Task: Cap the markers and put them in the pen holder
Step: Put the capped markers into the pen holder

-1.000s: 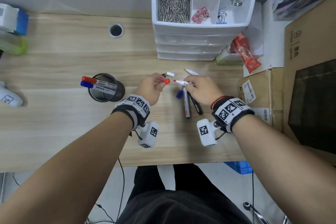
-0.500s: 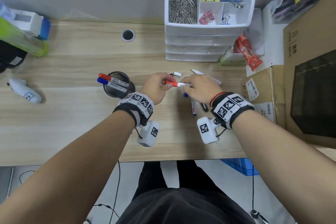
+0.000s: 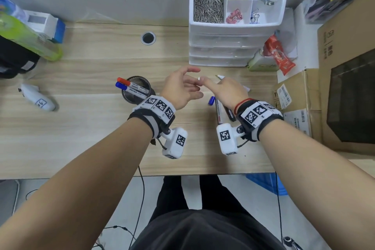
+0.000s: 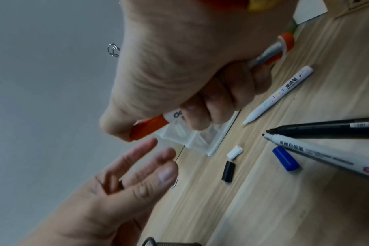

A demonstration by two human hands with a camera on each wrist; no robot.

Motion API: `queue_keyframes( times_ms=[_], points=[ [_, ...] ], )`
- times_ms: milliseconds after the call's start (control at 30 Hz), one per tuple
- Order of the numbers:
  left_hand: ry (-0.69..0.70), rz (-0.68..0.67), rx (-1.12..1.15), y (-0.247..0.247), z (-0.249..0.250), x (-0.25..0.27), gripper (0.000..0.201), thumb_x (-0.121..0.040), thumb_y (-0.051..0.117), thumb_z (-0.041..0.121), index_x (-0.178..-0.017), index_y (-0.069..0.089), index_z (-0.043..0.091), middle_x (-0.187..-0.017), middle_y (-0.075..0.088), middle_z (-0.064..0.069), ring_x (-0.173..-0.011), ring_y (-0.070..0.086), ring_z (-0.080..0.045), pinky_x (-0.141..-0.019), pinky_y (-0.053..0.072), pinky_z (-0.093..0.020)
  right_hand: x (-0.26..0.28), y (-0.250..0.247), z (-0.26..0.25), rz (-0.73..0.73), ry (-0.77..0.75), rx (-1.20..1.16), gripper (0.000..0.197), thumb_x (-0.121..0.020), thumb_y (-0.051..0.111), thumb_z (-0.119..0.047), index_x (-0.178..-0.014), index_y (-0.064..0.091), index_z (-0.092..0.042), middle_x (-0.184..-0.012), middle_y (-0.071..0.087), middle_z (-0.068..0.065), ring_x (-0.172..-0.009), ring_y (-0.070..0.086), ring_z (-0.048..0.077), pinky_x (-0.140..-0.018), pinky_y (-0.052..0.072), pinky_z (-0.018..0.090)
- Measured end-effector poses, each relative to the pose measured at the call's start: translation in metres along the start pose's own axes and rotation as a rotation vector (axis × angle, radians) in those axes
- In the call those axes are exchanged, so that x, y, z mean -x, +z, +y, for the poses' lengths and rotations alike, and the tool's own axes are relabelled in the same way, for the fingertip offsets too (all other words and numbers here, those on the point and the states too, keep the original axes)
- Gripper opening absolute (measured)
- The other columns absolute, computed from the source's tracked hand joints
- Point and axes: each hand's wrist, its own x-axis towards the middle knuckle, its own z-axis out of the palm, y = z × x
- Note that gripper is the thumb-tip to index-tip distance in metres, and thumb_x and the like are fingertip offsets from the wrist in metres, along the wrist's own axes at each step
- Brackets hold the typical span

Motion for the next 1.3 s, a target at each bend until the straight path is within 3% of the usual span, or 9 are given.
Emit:
queue_keyframes(
  times_ms=[233,367,467,533,633,733,966,1100,1300],
  points=[
    [0.016,-0.008,-0.127,0.011,-0.012,0.007,0.038,-0.082,0.077,0.029,-0.116,0.065,0.02,-0.105,0.069,0.002,-0.087,0.067,-0.006,-0.078,0.052,-0.017,-0.011,0.014,0.013,-0.148,0.001,-0.44,0.075,-0.074,0.033,-0.089,-0.066,0.051,-0.016,-0.051,0.04,-0.006,-0.05,0.036,0.016,-0.055,0.031,0.032],
    [-0.007,-0.032,-0.014,0.025,-0.016,0.007,0.017,-0.095,0.057,0.032,-0.086,0.063,0.019,-0.071,0.062,0.0,-0.072,0.057,-0.022,-0.073,0.049,-0.038,-0.011,0.031,0.01,-0.325,-0.047,-0.506,0.099,-0.08,0.009,-0.087,-0.082,0.063,-0.004,-0.057,0.048,0.001,-0.048,0.041,0.015,-0.052,0.037,0.03],
    [-0.081,0.079,0.057,0.026,-0.022,0.004,0.028,-0.099,0.048,0.035,-0.089,0.061,0.013,-0.075,0.063,-0.004,-0.072,0.058,-0.026,-0.08,0.053,-0.046,-0.012,0.035,0.016,-0.387,-0.02,-0.49,0.098,-0.08,0.012,-0.088,-0.086,0.073,-0.012,-0.081,0.072,0.011,-0.073,0.065,0.022,-0.077,0.054,0.038],
    [-0.183,0.219,0.072,0.021,-0.03,0.0,0.026,-0.103,0.04,0.03,-0.095,0.058,0.012,-0.083,0.067,-0.004,-0.083,0.066,-0.026,-0.085,0.054,-0.043,-0.016,0.035,0.028,-0.279,-0.04,-0.265,0.08,-0.089,0.026,-0.077,-0.087,0.072,-0.012,-0.087,0.073,0.009,-0.086,0.068,0.027,-0.085,0.052,0.039],
    [-0.27,0.333,-0.106,0.011,-0.049,-0.004,0.025,-0.099,0.043,0.03,-0.078,0.048,0.017,-0.068,0.054,-0.006,-0.068,0.062,-0.033,-0.076,0.052,-0.042,-0.026,0.038,0.051,-0.045,-0.006,0.102,0.047,-0.093,0.056,-0.047,-0.062,0.056,-0.012,-0.061,0.054,0.003,-0.071,0.056,0.027,-0.056,0.035,0.029],
    [-0.297,0.289,-0.4,0.008,-0.068,-0.002,0.031,-0.091,0.056,0.037,-0.069,0.049,0.017,-0.062,0.049,-0.001,-0.069,0.054,-0.03,-0.069,0.045,-0.034,-0.031,0.051,0.066,-0.068,0.086,0.161,0.043,-0.086,0.068,-0.04,-0.061,0.048,-0.013,-0.06,0.046,0.002,-0.055,0.049,0.018,-0.046,0.028,0.026],
    [-0.339,0.179,-0.552,0.042,-0.088,-0.017,0.025,-0.078,0.073,0.043,-0.088,0.069,0.02,-0.074,0.06,0.006,-0.077,0.062,-0.019,-0.071,0.048,-0.027,-0.045,0.073,0.08,-0.107,0.132,0.23,0.024,-0.083,0.069,-0.027,-0.078,0.053,-0.01,-0.079,0.051,0.006,-0.06,0.053,0.016,-0.043,0.028,0.023],
    [-0.299,0.186,-0.575,0.066,-0.088,-0.033,0.035,-0.071,0.075,0.052,-0.088,0.063,0.024,-0.083,0.067,0.004,-0.079,0.064,-0.019,-0.076,0.053,-0.032,-0.041,0.053,0.083,-0.048,0.093,0.094,0.025,-0.078,0.07,-0.024,-0.063,0.052,-0.014,-0.058,0.054,0.0,-0.05,0.051,0.012,-0.041,0.029,0.022],
    [-0.249,0.2,-0.684,0.093,-0.086,-0.055,0.046,-0.07,0.074,0.054,-0.094,0.059,0.017,-0.087,0.067,-0.003,-0.08,0.064,-0.026,-0.072,0.054,-0.037,-0.033,0.022,0.097,0.088,0.034,0.089,0.017,-0.078,0.064,-0.033,-0.075,0.055,-0.018,-0.064,0.052,-0.002,-0.073,0.056,0.029,-0.061,0.034,0.028]
  ],
)
